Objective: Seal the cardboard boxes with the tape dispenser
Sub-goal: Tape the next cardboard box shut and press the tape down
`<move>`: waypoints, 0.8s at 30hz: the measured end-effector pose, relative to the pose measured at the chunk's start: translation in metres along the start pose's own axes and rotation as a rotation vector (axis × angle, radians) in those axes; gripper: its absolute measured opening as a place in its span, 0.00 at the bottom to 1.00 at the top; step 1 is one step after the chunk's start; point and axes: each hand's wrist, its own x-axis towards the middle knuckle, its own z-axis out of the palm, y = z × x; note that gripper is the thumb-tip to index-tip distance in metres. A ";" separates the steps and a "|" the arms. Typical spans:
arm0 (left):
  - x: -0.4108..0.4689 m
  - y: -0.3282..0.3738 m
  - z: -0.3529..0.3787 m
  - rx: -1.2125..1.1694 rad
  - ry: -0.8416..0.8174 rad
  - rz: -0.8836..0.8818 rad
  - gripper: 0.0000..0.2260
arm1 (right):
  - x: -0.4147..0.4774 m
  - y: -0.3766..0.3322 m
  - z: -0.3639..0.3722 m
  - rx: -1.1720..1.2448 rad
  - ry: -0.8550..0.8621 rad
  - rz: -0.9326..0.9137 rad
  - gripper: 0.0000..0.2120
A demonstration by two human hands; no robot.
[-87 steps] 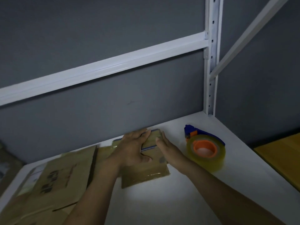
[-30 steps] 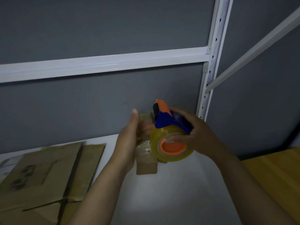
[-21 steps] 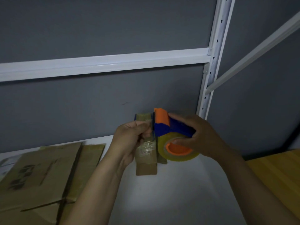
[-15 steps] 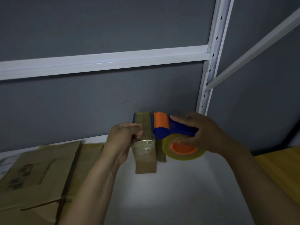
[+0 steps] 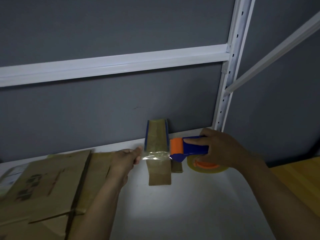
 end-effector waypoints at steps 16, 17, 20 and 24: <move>-0.010 -0.029 0.009 0.408 -0.108 0.366 0.48 | -0.001 -0.019 0.025 0.212 -0.085 0.053 0.34; -0.013 -0.030 0.009 0.407 -0.116 0.470 0.48 | 0.001 -0.023 0.026 0.213 -0.084 0.043 0.34; -0.014 -0.035 0.005 0.434 -0.165 0.487 0.48 | 0.007 -0.035 0.028 0.221 -0.078 0.031 0.34; -0.001 -0.045 -0.017 0.343 -0.248 0.259 0.47 | 0.014 -0.047 0.029 0.219 -0.064 0.020 0.35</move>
